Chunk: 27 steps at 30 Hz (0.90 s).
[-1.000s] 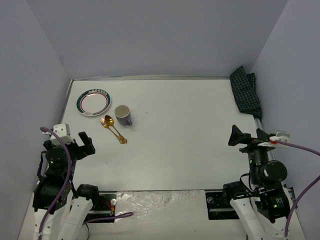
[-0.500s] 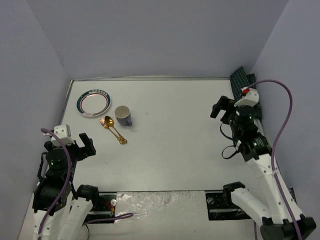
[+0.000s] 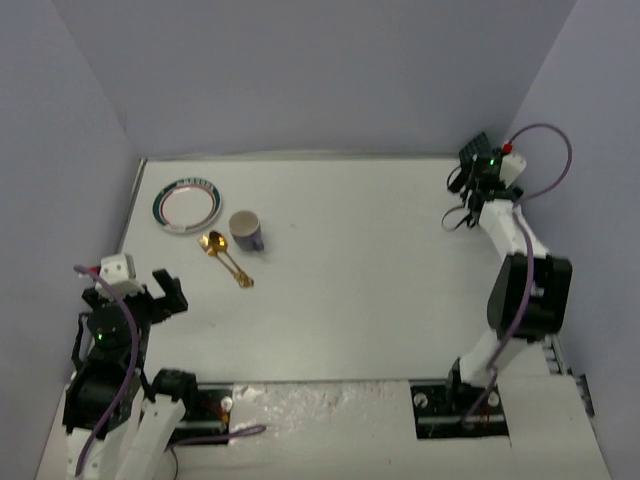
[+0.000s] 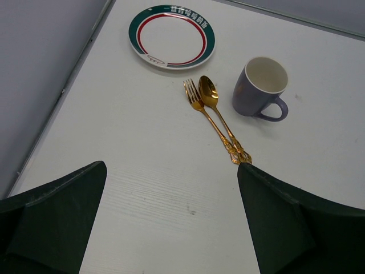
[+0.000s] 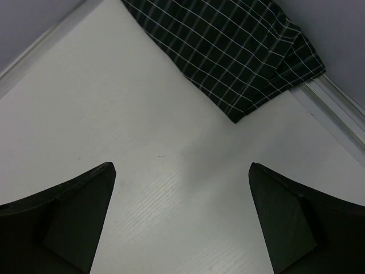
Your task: Set the dinner table for one person
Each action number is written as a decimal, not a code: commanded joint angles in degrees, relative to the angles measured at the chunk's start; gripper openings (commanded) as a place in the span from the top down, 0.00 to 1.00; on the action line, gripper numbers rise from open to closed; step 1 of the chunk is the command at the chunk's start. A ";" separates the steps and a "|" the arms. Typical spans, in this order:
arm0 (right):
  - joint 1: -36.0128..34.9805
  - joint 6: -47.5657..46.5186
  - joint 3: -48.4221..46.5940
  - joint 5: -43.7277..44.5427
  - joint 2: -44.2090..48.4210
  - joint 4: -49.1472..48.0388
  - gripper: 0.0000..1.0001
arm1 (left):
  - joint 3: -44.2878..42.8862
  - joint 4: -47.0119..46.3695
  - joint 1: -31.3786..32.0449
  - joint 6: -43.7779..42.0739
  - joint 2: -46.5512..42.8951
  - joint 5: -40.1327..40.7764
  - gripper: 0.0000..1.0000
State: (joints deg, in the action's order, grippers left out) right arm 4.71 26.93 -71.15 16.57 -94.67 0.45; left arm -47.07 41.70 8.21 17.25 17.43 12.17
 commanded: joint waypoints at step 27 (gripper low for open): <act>9.61 -4.66 -23.43 -7.99 -31.47 -4.76 1.00 | 0.22 -4.04 0.52 -0.20 1.01 0.51 0.03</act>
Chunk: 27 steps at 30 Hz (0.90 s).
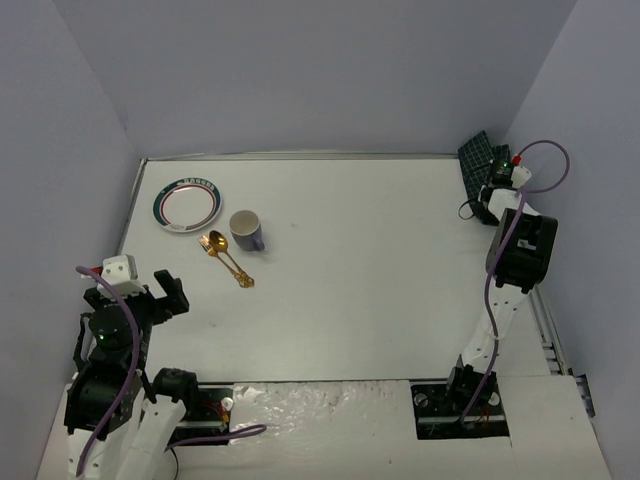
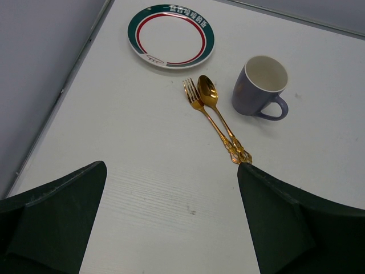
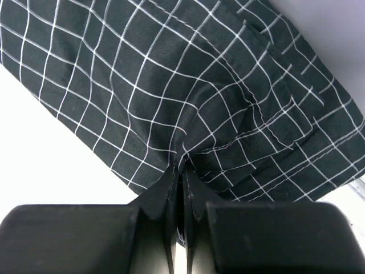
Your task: Set the dinner table for one person
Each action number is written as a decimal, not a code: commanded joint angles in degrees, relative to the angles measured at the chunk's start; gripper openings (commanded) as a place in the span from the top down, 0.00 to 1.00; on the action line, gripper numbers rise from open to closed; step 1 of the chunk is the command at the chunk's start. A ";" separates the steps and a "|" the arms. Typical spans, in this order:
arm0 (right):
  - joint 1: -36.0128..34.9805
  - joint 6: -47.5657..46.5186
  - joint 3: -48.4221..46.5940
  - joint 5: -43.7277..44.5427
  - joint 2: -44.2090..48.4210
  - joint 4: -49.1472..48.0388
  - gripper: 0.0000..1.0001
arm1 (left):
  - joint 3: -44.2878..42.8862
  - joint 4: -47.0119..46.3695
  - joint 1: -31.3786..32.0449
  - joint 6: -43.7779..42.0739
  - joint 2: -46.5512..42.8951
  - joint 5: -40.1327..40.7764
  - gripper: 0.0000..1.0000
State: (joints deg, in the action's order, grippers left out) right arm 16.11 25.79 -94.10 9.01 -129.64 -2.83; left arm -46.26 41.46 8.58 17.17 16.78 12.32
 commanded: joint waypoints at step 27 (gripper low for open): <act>-52.74 -6.26 44.01 8.47 60.86 5.56 0.19 | -8.24 -3.61 1.53 1.30 8.66 -14.10 0.03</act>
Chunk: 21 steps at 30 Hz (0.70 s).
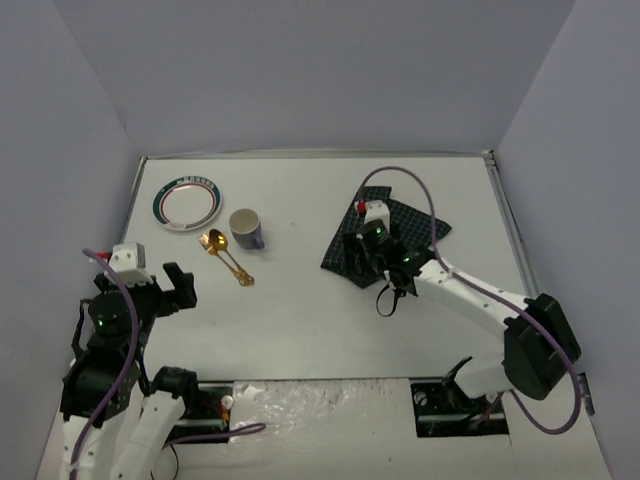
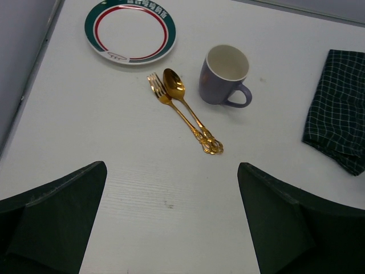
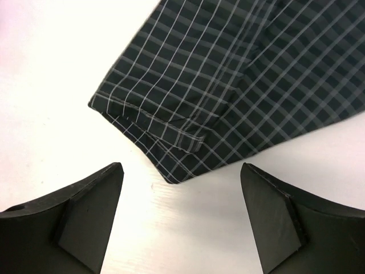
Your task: Set the dinner table for one person
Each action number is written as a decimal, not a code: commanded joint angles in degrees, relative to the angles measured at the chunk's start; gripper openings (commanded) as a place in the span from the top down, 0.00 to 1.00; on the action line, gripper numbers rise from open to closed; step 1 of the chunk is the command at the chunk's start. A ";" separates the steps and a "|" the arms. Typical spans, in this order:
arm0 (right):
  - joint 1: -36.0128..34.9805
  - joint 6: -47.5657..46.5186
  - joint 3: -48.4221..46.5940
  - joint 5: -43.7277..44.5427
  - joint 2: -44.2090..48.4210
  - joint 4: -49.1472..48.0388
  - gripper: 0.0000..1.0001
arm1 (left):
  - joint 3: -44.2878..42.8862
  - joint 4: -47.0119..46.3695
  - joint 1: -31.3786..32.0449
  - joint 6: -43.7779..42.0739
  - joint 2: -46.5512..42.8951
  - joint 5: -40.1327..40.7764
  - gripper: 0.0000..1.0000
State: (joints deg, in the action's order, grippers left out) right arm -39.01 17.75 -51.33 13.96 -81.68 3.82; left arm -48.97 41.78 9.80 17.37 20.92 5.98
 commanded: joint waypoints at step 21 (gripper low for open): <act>43.34 11.27 1.21 -18.91 -7.26 -14.86 0.19 | -36.08 -24.55 28.41 10.40 66.43 -3.18 0.03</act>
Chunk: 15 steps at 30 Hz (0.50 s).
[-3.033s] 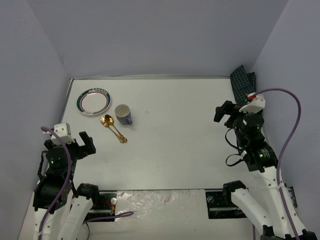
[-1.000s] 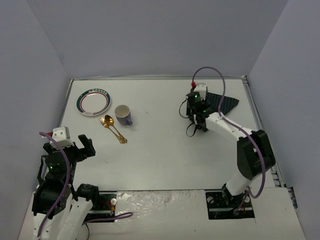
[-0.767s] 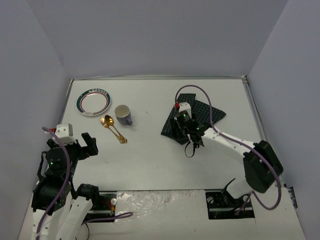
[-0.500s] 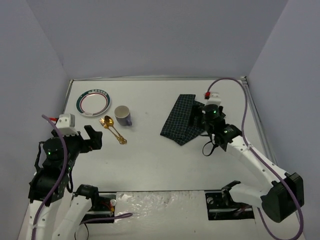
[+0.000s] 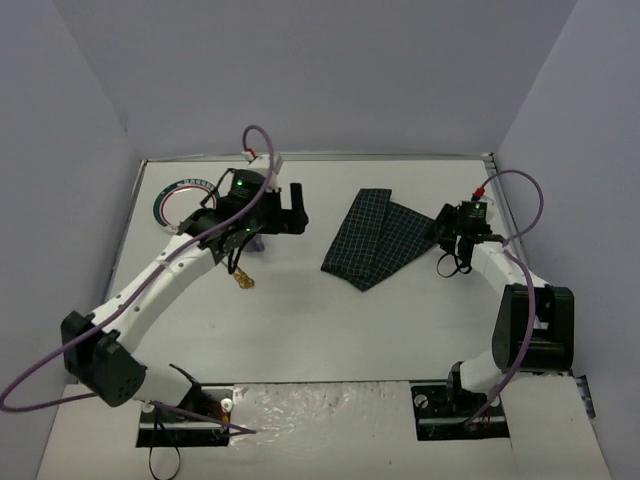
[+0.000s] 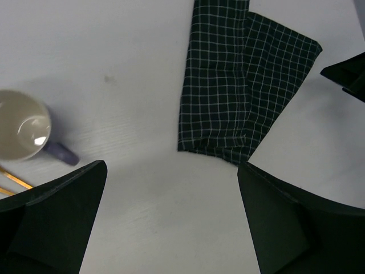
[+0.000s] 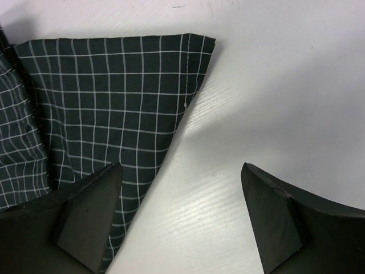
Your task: Set the dinner table for one person
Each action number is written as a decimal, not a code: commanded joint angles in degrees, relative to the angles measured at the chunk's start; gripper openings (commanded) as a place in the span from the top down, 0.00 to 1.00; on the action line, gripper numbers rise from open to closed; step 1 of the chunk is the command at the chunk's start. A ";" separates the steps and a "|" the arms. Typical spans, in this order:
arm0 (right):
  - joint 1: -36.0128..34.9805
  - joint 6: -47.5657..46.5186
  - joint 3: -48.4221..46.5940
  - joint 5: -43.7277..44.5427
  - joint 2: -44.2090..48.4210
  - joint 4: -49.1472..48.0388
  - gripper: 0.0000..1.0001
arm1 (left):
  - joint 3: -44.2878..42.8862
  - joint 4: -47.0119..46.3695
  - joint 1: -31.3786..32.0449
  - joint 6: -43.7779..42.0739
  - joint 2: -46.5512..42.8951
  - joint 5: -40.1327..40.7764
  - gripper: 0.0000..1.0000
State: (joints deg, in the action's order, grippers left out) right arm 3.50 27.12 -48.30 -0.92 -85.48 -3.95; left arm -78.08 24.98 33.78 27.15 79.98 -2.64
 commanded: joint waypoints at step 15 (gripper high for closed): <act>1.60 -1.53 -4.18 -6.27 -11.17 -11.85 0.20 | -34.85 -8.91 17.24 -6.21 43.36 20.53 0.03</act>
State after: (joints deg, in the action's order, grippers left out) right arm 4.84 26.78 -49.98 -6.56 -97.00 -12.19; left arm -106.73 18.61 49.73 23.40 120.03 13.29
